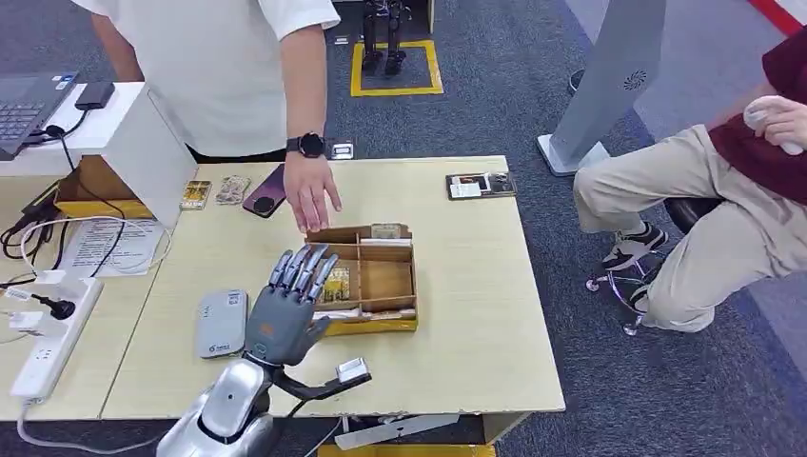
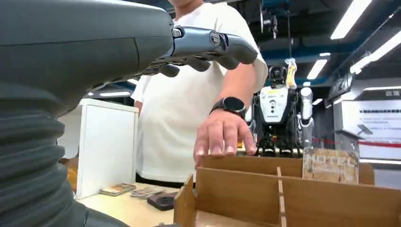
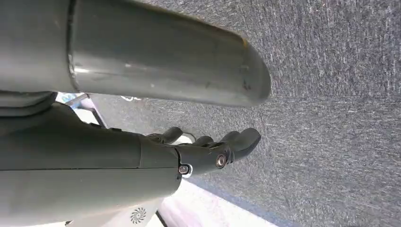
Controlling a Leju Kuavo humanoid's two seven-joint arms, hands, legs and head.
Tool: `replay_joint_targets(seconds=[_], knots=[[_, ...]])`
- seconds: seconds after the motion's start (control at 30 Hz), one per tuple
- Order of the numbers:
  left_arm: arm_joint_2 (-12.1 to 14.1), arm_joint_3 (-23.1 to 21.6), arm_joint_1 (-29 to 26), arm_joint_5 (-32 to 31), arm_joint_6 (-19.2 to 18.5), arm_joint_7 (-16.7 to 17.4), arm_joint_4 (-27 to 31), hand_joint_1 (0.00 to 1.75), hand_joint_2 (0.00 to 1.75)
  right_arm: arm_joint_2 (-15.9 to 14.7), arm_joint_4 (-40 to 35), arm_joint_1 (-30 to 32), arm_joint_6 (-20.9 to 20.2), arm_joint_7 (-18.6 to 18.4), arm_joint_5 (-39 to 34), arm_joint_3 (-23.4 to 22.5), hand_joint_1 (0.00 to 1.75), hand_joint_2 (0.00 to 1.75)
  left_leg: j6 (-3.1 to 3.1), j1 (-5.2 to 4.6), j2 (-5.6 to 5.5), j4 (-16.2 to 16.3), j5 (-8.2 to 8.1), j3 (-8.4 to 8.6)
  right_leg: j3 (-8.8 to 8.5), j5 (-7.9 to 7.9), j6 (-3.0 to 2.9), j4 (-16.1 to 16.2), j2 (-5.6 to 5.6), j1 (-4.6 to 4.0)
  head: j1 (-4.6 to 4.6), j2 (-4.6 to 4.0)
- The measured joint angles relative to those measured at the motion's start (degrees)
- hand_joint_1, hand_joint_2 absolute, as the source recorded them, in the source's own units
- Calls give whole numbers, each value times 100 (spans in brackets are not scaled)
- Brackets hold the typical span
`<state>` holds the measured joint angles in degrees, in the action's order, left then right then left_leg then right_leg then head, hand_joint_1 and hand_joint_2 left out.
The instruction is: Pass the card to the sensor for recognition and then transmit it.
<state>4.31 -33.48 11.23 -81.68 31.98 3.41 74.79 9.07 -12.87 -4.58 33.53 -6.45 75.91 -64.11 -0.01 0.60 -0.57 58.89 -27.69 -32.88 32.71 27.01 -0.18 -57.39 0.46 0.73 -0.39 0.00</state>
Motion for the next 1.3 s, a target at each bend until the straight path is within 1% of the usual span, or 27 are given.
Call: replay_joint_targets(seconds=[0.23,0.43,0.63,0.7,0.9,1.1,1.3], knots=[[304,-127,-20,302,-249,-324,227,0,175,0,0,1,0,13,-35,0,0,0,0,1,0,0,0,0,0,0,0,0,0,0,0,0],[490,-225,-41,385,-350,-400,400,0,175,0,0,1,0,15,-48,0,0,0,0,0,0,0,0,-1,0,1,0,0,0,0,0,0],[745,-441,-112,734,-732,-629,666,0,175,0,0,3,2,26,-101,-17,0,0,0,0,0,0,0,0,1,1,0,0,0,0,0,0],[822,-516,-123,767,-769,-634,737,0,175,0,0,3,2,26,-101,-35,0,0,0,0,0,0,0,-1,1,1,0,0,0,0,0,0],[920,-577,-148,789,-809,-647,863,0,175,0,0,2,2,31,-101,-66,0,0,0,0,0,0,0,-1,1,1,0,0,0,0,0,0],[1045,-735,-164,1060,-1150,-787,916,0,175,0,0,2,2,42,-122,-105,0,0,0,0,0,0,0,0,1,1,0,0,0,0,0,0],[1066,-922,-187,1182,-1272,-820,931,0,175,0,0,0,2,41,-131,-116,0,0,0,0,0,0,0,0,1,1,0,0,0,0,0,0]])
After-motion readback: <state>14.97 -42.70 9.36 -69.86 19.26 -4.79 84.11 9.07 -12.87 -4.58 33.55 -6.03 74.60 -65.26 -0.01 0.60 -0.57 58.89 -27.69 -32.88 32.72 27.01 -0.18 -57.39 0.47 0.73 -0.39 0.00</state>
